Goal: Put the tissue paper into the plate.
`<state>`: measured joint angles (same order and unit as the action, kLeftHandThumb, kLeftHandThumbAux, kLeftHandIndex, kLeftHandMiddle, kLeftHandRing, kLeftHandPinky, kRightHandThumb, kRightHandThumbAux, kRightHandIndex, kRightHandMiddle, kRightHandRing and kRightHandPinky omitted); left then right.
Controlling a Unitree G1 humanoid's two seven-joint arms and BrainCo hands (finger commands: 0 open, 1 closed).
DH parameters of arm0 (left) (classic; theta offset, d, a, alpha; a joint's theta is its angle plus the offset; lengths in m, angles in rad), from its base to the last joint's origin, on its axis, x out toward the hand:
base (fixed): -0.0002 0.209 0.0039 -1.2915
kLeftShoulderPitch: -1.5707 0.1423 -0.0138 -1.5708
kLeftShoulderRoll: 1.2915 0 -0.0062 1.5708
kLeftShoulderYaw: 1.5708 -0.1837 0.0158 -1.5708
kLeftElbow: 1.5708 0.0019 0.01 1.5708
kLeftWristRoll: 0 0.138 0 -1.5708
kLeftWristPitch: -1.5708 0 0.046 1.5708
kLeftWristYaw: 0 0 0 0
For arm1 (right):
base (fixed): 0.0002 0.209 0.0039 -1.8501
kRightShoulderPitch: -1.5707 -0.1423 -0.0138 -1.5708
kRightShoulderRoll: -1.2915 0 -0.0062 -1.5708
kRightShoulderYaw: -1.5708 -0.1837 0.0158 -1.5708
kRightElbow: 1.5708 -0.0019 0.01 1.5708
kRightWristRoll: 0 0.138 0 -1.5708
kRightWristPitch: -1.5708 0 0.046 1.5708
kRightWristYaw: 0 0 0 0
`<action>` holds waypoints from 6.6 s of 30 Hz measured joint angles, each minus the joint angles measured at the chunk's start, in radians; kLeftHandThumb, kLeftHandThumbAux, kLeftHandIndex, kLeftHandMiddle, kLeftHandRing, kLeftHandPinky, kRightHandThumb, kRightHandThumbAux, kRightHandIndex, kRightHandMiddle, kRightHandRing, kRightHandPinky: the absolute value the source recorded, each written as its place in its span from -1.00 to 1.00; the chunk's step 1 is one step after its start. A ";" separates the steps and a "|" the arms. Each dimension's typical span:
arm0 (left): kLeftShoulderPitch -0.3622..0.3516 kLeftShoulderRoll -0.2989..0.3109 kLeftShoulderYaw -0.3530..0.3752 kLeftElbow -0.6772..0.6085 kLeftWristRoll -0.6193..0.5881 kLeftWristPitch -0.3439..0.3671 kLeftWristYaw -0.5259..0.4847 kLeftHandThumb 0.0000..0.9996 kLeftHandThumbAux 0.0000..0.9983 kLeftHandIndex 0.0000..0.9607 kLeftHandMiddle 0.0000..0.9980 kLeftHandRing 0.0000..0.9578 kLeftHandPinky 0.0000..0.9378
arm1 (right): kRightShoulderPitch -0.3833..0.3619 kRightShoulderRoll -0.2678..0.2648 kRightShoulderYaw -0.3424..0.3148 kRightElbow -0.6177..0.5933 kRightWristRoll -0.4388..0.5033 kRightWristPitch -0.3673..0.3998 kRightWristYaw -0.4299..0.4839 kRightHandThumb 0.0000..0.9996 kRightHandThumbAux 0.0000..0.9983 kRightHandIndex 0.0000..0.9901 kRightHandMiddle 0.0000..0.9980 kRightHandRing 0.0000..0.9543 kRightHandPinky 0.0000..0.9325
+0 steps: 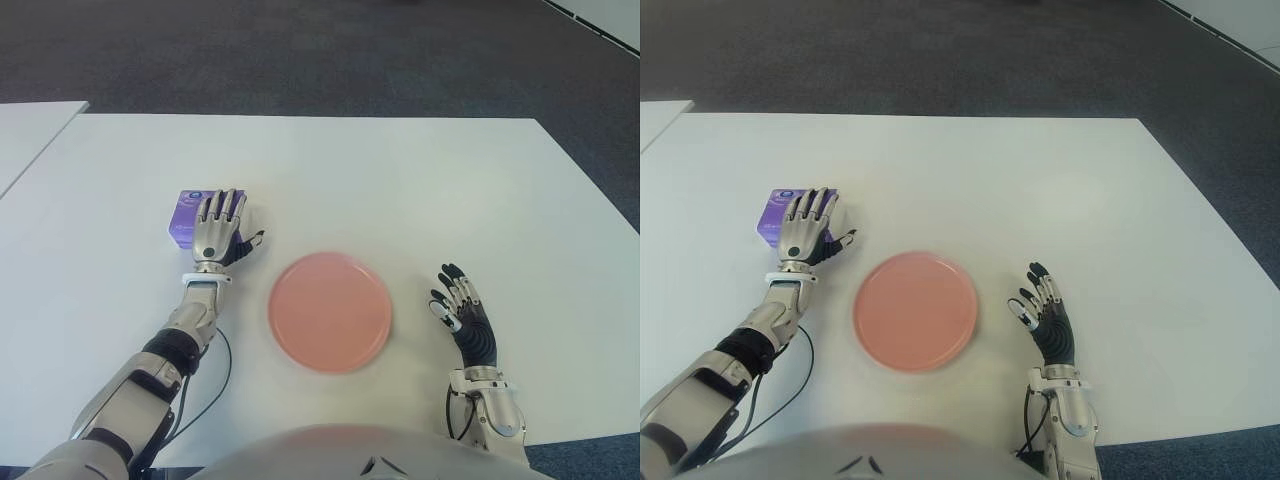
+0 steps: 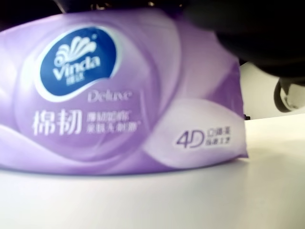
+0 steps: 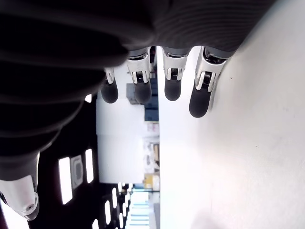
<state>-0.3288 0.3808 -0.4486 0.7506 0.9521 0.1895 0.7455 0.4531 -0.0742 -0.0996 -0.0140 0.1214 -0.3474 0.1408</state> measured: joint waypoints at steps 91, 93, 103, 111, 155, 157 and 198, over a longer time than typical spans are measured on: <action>-0.008 0.066 0.037 -0.030 -0.049 -0.021 0.092 -0.56 -0.47 -1.00 -1.00 -1.00 -1.00 | -0.023 0.018 0.002 0.025 -0.010 -0.001 -0.020 -0.93 0.12 -1.00 -1.00 -1.00 -1.00; -0.015 0.066 0.035 -0.015 -0.049 -0.018 0.092 -0.57 -0.47 -1.00 -1.00 -1.00 -1.00 | -0.022 0.018 0.002 0.024 -0.011 -0.001 -0.020 -0.94 0.11 -1.00 -1.00 -1.00 -1.00; -0.052 0.067 0.018 0.060 -0.049 -0.025 0.087 -0.59 -0.47 -1.00 -1.00 -1.00 -1.00 | -0.022 0.015 0.002 0.025 -0.013 -0.001 -0.020 -0.95 0.09 -1.00 -1.00 -1.00 -1.00; -0.074 0.067 0.003 0.125 -0.051 -0.034 0.087 -0.63 -0.47 -1.00 -1.00 -1.00 -1.00 | -0.022 0.014 0.001 0.025 -0.012 -0.001 -0.019 -0.96 0.11 -1.00 -1.00 -1.00 -1.00; -0.186 0.036 -0.026 0.332 -0.124 -0.097 0.094 -0.73 -0.46 -0.98 -0.98 -1.00 -1.00 | -0.017 0.028 0.000 0.029 0.000 -0.033 -0.016 -1.00 0.14 -1.00 -1.00 -1.00 -1.00; -0.191 0.031 -0.022 0.332 -0.138 -0.097 0.077 -0.73 -0.45 -0.97 -0.97 -1.00 -1.00 | -0.017 0.026 0.000 0.030 0.001 -0.033 -0.015 -1.00 0.13 -1.00 -1.00 -1.00 -1.00; -0.220 -0.021 0.144 0.251 -0.386 -0.188 -0.261 -0.80 -0.41 -0.74 -0.58 -0.49 -0.33 | -0.027 0.009 -0.068 0.089 0.120 -0.114 0.101 -0.98 0.19 -1.00 -1.00 -1.00 -1.00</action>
<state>-0.5489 0.3597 -0.3043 1.0018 0.5664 0.0013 0.4846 0.4264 -0.0654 -0.1676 0.0753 0.2412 -0.4610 0.2417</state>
